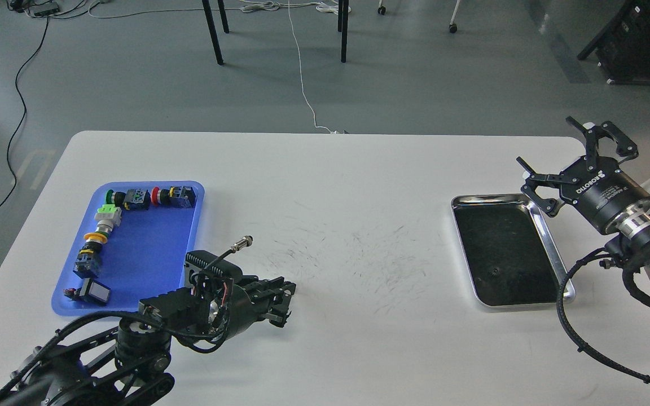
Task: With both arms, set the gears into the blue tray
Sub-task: 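Carry the gear into the blue tray and release it, then raise the left arm and move the right gripper to the metal tray, then grasp a second black gear in the metal tray with the right gripper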
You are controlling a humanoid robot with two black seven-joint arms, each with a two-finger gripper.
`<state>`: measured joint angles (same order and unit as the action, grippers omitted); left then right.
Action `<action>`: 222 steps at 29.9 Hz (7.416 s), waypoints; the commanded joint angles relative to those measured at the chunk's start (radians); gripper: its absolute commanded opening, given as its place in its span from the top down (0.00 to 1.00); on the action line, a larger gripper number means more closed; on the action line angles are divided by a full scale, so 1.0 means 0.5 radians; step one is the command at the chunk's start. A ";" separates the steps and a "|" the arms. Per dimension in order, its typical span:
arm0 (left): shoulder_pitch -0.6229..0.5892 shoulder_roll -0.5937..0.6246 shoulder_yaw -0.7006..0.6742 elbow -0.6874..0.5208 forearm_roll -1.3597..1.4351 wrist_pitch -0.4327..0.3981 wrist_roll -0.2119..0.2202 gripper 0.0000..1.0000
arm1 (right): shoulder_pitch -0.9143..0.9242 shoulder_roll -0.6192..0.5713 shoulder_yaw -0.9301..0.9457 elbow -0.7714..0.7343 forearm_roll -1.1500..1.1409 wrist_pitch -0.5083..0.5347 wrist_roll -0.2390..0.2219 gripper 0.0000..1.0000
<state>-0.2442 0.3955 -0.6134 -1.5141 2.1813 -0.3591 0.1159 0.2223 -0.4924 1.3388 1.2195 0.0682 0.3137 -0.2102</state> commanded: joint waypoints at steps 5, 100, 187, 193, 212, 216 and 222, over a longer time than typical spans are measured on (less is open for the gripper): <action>-0.082 0.169 -0.043 -0.122 0.001 0.022 0.017 0.96 | 0.000 -0.006 0.001 0.015 0.002 -0.002 0.000 0.06; -0.822 -0.104 -1.274 1.218 -3.611 0.559 -0.054 0.01 | 1.436 -1.267 -2.432 0.991 -2.286 -0.017 -0.285 0.02; -0.809 -0.061 -1.218 1.206 -3.528 0.571 -0.081 0.01 | 1.783 -0.659 -2.536 0.752 -1.974 -0.008 -0.282 0.04; -0.803 -0.064 -1.215 1.206 -3.525 0.571 -0.081 0.01 | 1.670 -0.813 -2.674 0.727 -2.317 0.044 -0.285 0.05; -0.806 -0.067 -1.212 1.200 -3.525 0.571 -0.081 0.01 | 1.442 -0.595 -2.699 0.430 -2.520 0.020 -0.264 0.11; -0.806 -0.067 -1.212 1.200 -3.525 0.571 -0.081 0.01 | 1.430 -0.583 -2.702 0.430 -2.520 0.020 -0.264 0.19; -0.806 -0.067 -1.212 1.200 -3.525 0.571 -0.081 0.01 | 1.427 -0.568 -2.702 0.411 -2.526 0.023 -0.264 0.31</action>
<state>-0.6473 0.3620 -1.2195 -0.9142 0.4188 -0.0736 0.0752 0.9362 -0.7812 -0.0123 1.4290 -1.1935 0.3244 -0.3420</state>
